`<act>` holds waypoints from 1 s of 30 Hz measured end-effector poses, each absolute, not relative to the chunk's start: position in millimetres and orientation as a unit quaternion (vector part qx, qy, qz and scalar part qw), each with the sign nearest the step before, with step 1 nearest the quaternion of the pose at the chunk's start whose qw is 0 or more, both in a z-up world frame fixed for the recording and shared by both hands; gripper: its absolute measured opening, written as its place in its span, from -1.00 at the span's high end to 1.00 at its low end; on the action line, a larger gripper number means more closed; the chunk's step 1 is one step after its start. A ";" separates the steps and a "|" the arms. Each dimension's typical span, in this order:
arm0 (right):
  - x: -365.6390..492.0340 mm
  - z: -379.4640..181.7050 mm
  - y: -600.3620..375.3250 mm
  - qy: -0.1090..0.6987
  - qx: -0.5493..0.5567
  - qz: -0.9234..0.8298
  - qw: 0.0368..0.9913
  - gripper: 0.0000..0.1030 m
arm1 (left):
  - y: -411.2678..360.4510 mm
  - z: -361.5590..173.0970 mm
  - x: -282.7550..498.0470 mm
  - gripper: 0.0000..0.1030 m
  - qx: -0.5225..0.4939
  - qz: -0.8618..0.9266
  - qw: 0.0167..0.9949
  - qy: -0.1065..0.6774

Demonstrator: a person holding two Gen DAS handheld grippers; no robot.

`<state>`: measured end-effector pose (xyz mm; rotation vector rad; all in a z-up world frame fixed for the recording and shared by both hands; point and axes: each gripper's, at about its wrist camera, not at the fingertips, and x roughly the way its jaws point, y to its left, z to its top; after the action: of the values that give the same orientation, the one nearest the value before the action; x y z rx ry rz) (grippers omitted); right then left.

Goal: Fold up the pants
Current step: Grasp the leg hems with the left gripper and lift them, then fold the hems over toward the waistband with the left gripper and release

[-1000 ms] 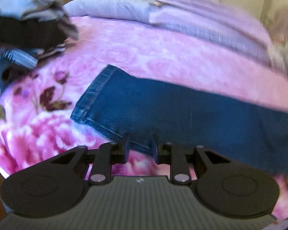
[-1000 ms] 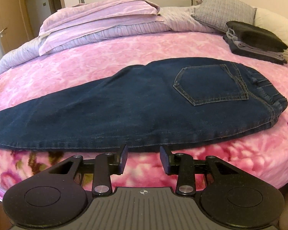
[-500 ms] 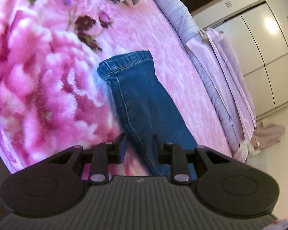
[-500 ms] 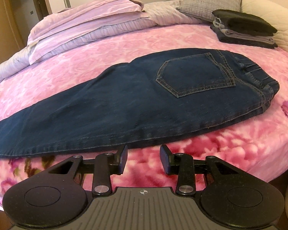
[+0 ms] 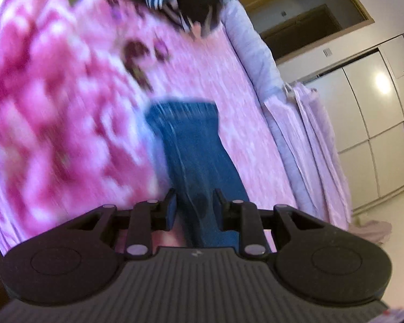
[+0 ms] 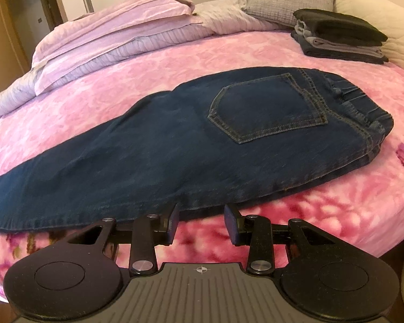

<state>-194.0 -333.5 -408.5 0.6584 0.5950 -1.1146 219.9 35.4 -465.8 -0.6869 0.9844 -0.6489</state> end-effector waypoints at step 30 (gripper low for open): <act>-292.3 -386.9 -356.3 0.164 0.348 -0.597 0.704 0.33 | -176.5 -396.5 -67.1 0.75 0.242 -0.656 0.704 0.125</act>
<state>-292.3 -356.3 -386.9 0.7738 0.3648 -1.3272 -67.1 -176.5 -396.5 0.5383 0.2783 -1.4598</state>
